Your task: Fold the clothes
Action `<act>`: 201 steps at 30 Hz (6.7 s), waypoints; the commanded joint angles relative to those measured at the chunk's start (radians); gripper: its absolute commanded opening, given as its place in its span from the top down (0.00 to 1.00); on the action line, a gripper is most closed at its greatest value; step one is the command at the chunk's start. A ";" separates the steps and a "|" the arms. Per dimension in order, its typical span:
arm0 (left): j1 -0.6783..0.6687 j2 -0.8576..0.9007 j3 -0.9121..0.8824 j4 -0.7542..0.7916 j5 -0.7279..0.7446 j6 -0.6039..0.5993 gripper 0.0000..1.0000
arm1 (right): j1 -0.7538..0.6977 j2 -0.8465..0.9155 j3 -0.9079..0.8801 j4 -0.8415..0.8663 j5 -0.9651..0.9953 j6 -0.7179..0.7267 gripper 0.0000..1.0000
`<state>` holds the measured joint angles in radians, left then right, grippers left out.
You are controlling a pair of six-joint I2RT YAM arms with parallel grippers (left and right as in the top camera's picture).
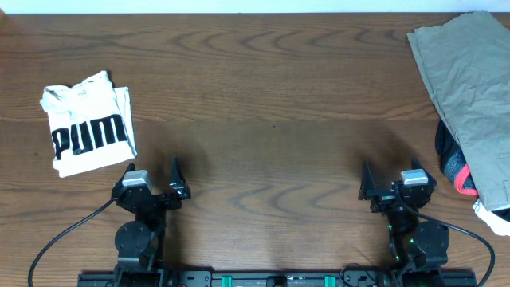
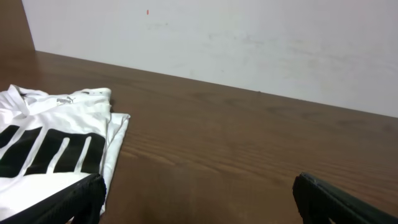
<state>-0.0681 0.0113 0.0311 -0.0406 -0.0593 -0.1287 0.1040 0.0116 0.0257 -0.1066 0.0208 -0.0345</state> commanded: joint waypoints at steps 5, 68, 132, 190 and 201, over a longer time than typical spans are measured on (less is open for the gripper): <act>0.004 -0.001 -0.027 -0.026 -0.002 0.016 0.02 | -0.012 -0.004 -0.006 0.002 -0.006 -0.011 0.01; 0.004 0.586 0.692 -0.704 0.229 -0.034 0.02 | -0.201 1.101 0.982 -0.763 0.344 0.155 0.01; 0.004 0.587 0.692 -0.718 0.228 -0.033 0.02 | -0.581 1.649 0.980 -0.483 0.394 0.169 0.79; 0.004 0.589 0.692 -0.718 0.228 -0.033 0.02 | 0.496 1.630 1.143 -0.110 0.019 0.266 0.54; 0.004 0.654 0.692 -0.576 0.310 -0.109 0.02 | 0.370 1.424 1.143 -0.290 0.141 0.180 0.24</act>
<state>-0.0681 0.6224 0.7006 -0.6556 0.1947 -0.1947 0.5369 1.5425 1.1503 -0.3649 0.1059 0.1997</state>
